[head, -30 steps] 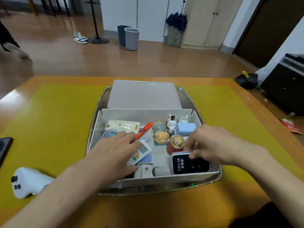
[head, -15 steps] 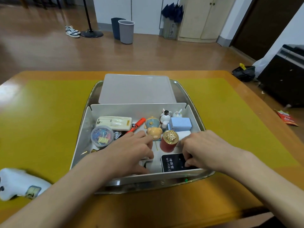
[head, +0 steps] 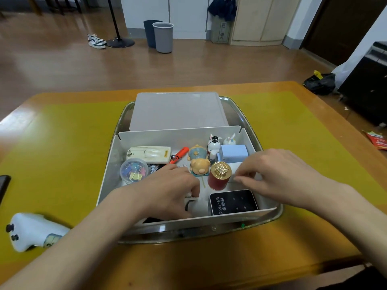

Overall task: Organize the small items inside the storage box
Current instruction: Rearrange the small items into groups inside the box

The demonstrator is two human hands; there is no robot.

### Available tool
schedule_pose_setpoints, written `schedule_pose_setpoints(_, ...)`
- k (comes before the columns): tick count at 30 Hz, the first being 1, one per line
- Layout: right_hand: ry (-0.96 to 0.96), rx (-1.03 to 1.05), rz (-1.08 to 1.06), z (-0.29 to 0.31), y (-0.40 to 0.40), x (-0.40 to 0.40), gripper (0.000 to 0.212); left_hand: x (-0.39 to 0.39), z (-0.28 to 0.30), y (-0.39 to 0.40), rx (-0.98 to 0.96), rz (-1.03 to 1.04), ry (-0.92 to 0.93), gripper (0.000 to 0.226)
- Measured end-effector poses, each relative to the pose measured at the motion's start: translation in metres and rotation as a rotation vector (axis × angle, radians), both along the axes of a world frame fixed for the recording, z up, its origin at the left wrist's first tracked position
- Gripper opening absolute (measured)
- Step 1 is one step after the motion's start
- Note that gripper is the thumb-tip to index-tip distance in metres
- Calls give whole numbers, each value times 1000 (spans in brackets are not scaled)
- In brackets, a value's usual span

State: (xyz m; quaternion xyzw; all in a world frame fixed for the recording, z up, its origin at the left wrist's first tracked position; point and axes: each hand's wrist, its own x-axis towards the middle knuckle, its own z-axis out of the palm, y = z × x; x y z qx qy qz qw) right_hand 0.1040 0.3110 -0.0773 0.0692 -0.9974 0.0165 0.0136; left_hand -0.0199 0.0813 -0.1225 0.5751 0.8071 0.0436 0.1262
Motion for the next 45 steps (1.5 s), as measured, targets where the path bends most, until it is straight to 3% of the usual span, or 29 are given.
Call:
schedule_pose_setpoints(3,72,-80,-54,3,2,1,25,1,10,-4,60,88,-139,38)
schedule_pose_setpoints(6,131,-212,-112,5,5,2,22,0,24,-5,374,192,-421,20)
schedule_pose_setpoints(8,144,-258,-144,6,6,1,18,-3,31,-7,422,217,-458,27)
schedule_pose_setpoints(11,18,-258,-115,2,2,0,19,-7,25,-13,228,226,-241,30)
schedule_pose_setpoints(14,-137,-81,-27,-8,-6,0,42,-2,17,-16,56,147,35,33)
schedule_pose_setpoints(19,-199,7,56,-23,-22,-6,51,-1,17,-21,54,119,93,44)
schedule_pose_setpoints(26,-214,35,141,-23,-46,-22,36,-5,9,-21,32,109,231,49)
schedule_pose_setpoints(30,-186,108,144,-24,-58,-27,20,-3,-1,-16,23,110,317,62)
schedule_pose_setpoints(34,-191,134,142,-16,-54,-25,26,-4,-3,-20,22,125,303,63)
schedule_pose_setpoints(40,-312,-31,-65,16,-9,-6,38,-4,4,-25,27,199,287,63)
schedule_pose_setpoints(45,-393,21,-173,18,9,5,35,0,7,-28,-41,301,369,63)
